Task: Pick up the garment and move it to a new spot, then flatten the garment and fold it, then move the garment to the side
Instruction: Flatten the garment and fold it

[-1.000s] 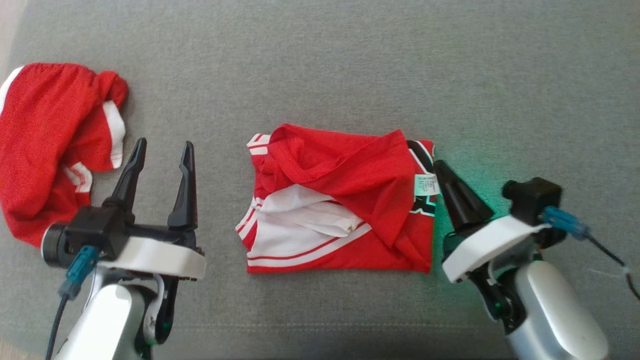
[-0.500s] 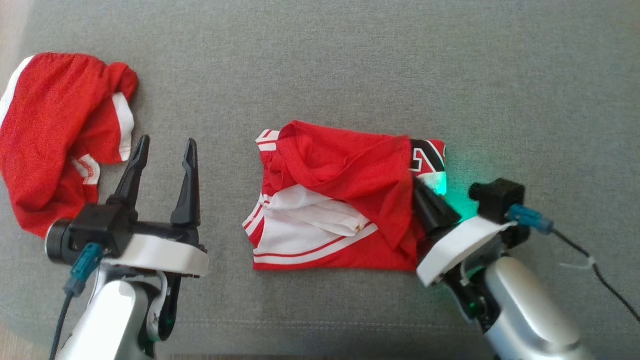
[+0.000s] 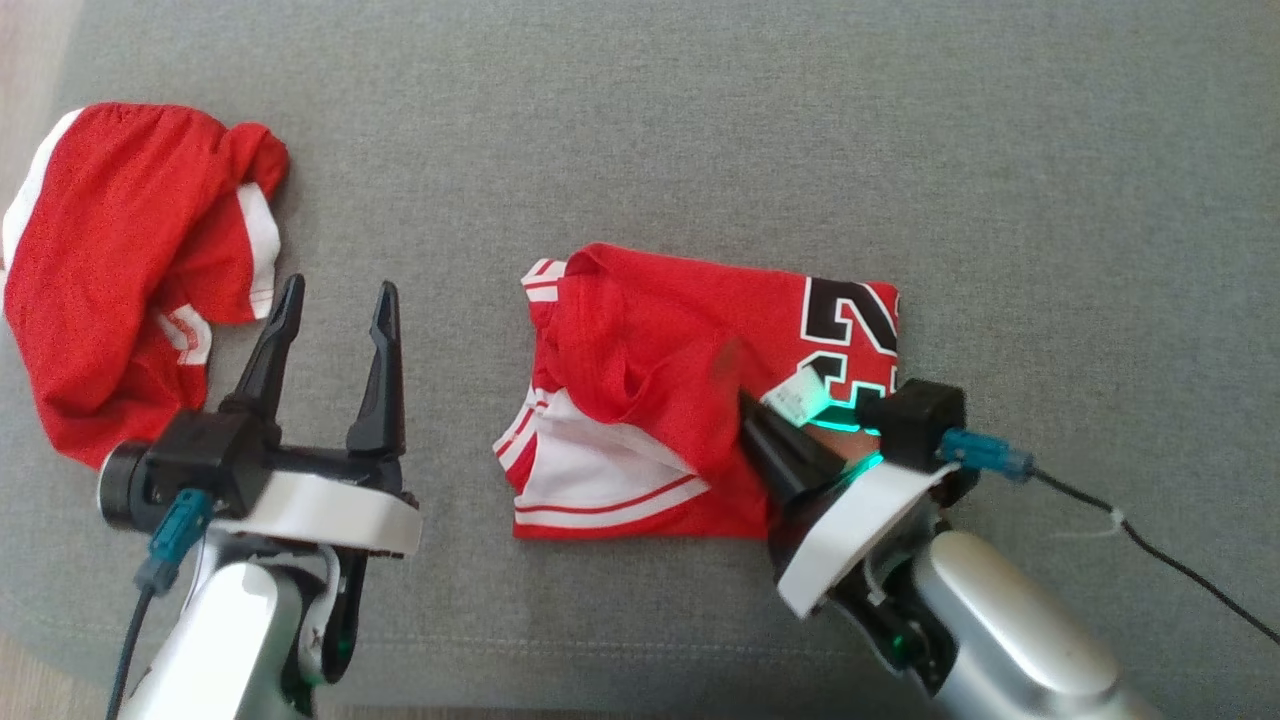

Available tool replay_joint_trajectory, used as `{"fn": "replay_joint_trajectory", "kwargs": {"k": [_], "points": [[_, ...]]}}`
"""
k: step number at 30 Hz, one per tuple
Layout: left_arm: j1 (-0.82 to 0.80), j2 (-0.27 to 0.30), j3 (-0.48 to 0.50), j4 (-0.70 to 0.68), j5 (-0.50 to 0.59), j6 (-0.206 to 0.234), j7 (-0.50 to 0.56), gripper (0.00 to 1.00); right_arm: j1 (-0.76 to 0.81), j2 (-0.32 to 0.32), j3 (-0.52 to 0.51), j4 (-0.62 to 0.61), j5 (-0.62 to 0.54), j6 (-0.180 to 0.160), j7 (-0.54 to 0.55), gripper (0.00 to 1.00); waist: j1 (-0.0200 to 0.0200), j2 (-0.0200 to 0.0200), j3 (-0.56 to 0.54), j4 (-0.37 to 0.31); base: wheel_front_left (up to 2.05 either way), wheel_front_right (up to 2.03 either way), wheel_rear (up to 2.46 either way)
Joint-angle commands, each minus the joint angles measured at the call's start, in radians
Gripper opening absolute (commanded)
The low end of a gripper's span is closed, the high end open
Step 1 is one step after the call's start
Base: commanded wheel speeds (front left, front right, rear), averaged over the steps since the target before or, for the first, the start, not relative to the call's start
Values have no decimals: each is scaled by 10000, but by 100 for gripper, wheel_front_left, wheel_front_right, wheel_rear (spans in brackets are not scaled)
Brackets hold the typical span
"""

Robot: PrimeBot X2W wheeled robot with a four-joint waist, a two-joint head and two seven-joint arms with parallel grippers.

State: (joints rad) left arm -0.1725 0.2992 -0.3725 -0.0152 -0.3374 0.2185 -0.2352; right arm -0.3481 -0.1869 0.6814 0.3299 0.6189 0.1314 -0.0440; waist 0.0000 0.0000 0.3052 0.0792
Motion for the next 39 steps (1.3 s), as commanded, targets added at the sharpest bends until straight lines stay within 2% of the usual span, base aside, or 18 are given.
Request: {"fn": "replay_joint_trajectory", "kwargs": {"k": [1, 12, 18, 24, 30, 31, 32, 33, 34, 39], "points": [[-435, 133, 378, -267, -42, -27, -89, 100, -177, 14, 260, -385, 85, -7, -51, 0, 0, 0, -12, 15, 0, 0, 0], [-410, 76, 326, -191, -99, -41, -148, 100, -226, -305, 1963, -922, 773, -7, 575, 0, 0, 0, -65, 165, 0, 0, 0], [-381, 41, 323, -129, -134, -46, -178, 100, -497, -536, 2266, -1468, 983, -7, -48, 0, 0, 0, -114, 198, 0, 0, 0], [-286, 28, 309, -53, -145, -36, -197, 100, -448, -706, 1727, -1541, 1092, -7, -602, 0, 0, 0, -320, 173, 0, 0, 0], [-76, 135, 363, -114, -139, 74, -200, 100, 192, -901, -949, -1722, 520, -7, -1313, 0, 0, 0, -604, -17, 0, 0, 0], [-45, 162, 377, -143, -137, 96, -193, 100, 337, -889, -1485, -1776, 299, -7, -1352, 15, 0, 0, -622, -59, 0, 0, 0], [-17, 189, 390, -176, -133, 118, -184, 100, 489, -866, -2038, -1841, 24, -7, -1371, 45, 0, 0, -636, -99, 0, 0, 0], [6, 214, 394, -212, -128, 134, -169, 100, 650, -810, -2557, -1949, -247, -7, -1370, 93, 0, 0, -648, -135, 0, 0, 0], [23, 238, 396, -247, -122, 147, -156, 100, 829, -726, -3043, -2084, -478, -7, -1327, 100, 0, 0, -656, -170, 0, 0, 0], [95, 329, 397, -408, -92, 226, -87, 100, 1814, -266, -5291, -2972, -1898, -7, -943, 100, 0, 0, -735, -309, 0, 0, 0]]}}
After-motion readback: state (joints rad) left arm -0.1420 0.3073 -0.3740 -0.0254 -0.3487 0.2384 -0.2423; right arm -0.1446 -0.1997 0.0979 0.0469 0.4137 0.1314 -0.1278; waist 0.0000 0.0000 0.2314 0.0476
